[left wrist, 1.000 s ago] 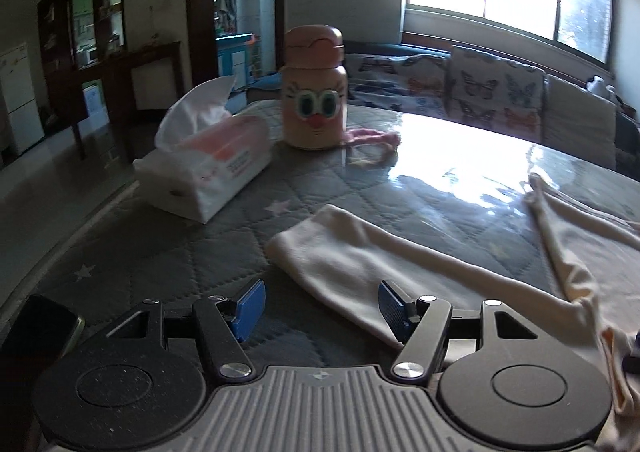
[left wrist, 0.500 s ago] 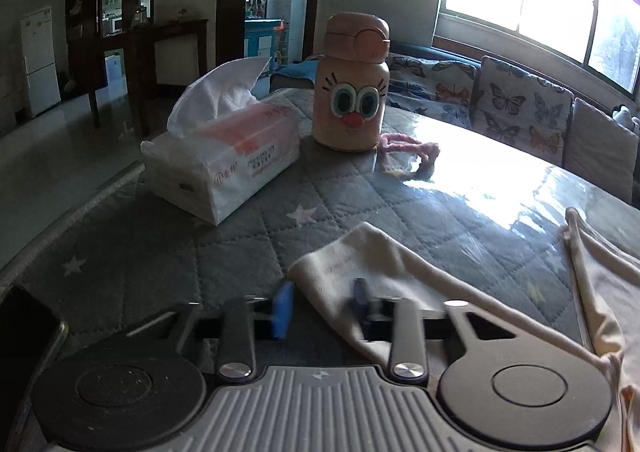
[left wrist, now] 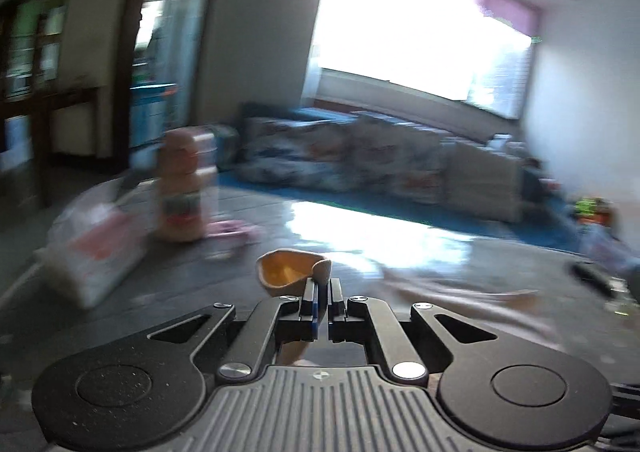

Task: Fold clothes

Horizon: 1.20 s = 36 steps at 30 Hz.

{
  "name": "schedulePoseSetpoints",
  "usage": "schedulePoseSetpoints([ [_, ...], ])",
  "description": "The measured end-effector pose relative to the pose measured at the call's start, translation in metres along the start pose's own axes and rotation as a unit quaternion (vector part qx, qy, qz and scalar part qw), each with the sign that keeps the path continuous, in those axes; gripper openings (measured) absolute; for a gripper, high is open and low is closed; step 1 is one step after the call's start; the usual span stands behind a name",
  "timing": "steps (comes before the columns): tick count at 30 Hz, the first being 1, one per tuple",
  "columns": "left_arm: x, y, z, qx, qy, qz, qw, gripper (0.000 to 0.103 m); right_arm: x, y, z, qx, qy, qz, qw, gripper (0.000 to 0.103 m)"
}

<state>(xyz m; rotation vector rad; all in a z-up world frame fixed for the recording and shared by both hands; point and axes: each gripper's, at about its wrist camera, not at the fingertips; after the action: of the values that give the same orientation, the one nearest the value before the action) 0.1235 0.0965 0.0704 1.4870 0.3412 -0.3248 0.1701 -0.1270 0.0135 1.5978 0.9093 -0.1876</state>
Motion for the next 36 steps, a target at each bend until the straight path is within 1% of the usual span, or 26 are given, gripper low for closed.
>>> schedulePoseSetpoints([
  [3,-0.009,0.001,0.040,0.030,-0.062,0.008,0.9976,0.004,-0.009,0.000,0.017,0.022,-0.014,0.008,1.000,0.038],
  [5,-0.013,-0.003,0.063,0.047,-0.101,0.010,0.9937,0.004,-0.016,-0.001,0.030,0.035,-0.027,0.014,0.999,0.038],
  [7,-0.013,-0.010,0.086,0.066,-0.131,0.006,0.9892,0.004,-0.020,-0.003,0.041,0.051,-0.033,0.017,0.998,0.038],
  [9,-0.009,-0.020,0.107,0.082,-0.156,-0.008,0.9842,0.005,-0.022,-0.005,0.052,0.069,-0.040,0.018,0.997,0.038],
  [11,-0.001,-0.034,0.124,0.093,-0.182,-0.041,0.9780,0.006,-0.024,-0.007,0.060,0.084,-0.044,0.020,0.995,0.038],
  [12,0.003,-0.041,0.133,0.099,-0.188,-0.060,0.9753,0.007,-0.025,-0.008,0.065,0.095,-0.045,0.020,0.994,0.038],
  [14,0.006,-0.055,0.143,0.119,-0.194,-0.083,0.9702,0.009,-0.027,-0.011,0.073,0.111,-0.047,0.018,0.993,0.038],
  [15,0.006,-0.062,0.148,0.131,-0.196,-0.093,0.9675,0.011,-0.028,-0.013,0.075,0.117,-0.047,0.017,0.992,0.038],
  [17,0.003,-0.068,0.147,0.138,-0.199,-0.098,0.9653,0.030,-0.028,-0.015,0.078,0.122,-0.046,0.013,0.991,0.038],
  [18,0.001,-0.069,0.141,0.137,-0.194,-0.097,0.9667,0.035,-0.029,-0.016,0.079,0.124,-0.044,0.011,0.991,0.038],
  [19,-0.001,-0.069,0.133,0.135,-0.184,-0.094,0.9692,0.041,-0.028,-0.017,0.079,0.125,-0.041,0.009,0.991,0.038],
  [20,-0.003,-0.069,0.125,0.132,-0.174,-0.091,0.9716,0.044,-0.027,-0.017,0.078,0.126,-0.036,0.007,0.991,0.038],
  [25,-0.014,-0.068,0.084,0.121,-0.123,-0.078,0.9819,0.051,-0.015,-0.017,0.065,0.128,-0.004,-0.011,0.992,0.038],
  [28,-0.021,-0.068,0.060,0.114,-0.093,-0.070,0.9867,0.053,-0.004,-0.019,0.056,0.125,0.005,-0.026,0.992,0.038],
  [31,-0.018,-0.077,0.039,0.112,-0.059,-0.084,0.9884,0.053,0.005,-0.021,0.053,0.123,0.004,-0.036,0.992,0.036],
  [33,-0.016,-0.082,0.031,0.114,-0.045,-0.091,0.9882,0.053,0.008,-0.021,0.050,0.122,0.002,-0.038,0.992,0.026],
  [34,-0.017,-0.085,0.028,0.118,-0.039,-0.094,0.9878,0.053,0.009,-0.020,0.048,0.119,0.000,-0.038,0.992,0.016],
  [35,-0.016,-0.087,0.027,0.120,-0.035,-0.095,0.9875,0.053,0.008,-0.019,0.045,0.114,-0.005,-0.037,0.993,0.009],
  [36,-0.013,-0.089,0.026,0.122,-0.034,-0.097,0.9872,0.053,0.007,-0.018,0.043,0.109,-0.009,-0.035,0.993,0.006],
])
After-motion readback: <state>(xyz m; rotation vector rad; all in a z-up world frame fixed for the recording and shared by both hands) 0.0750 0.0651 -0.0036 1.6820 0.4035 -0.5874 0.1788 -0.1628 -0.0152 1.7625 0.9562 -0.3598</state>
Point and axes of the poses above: each gripper's, at about its wrist camera, not at the fingertips, and x roughly the way its jaws point, z to its right, y to its top, and after that the axes turned 8 degrees about x, right-handed
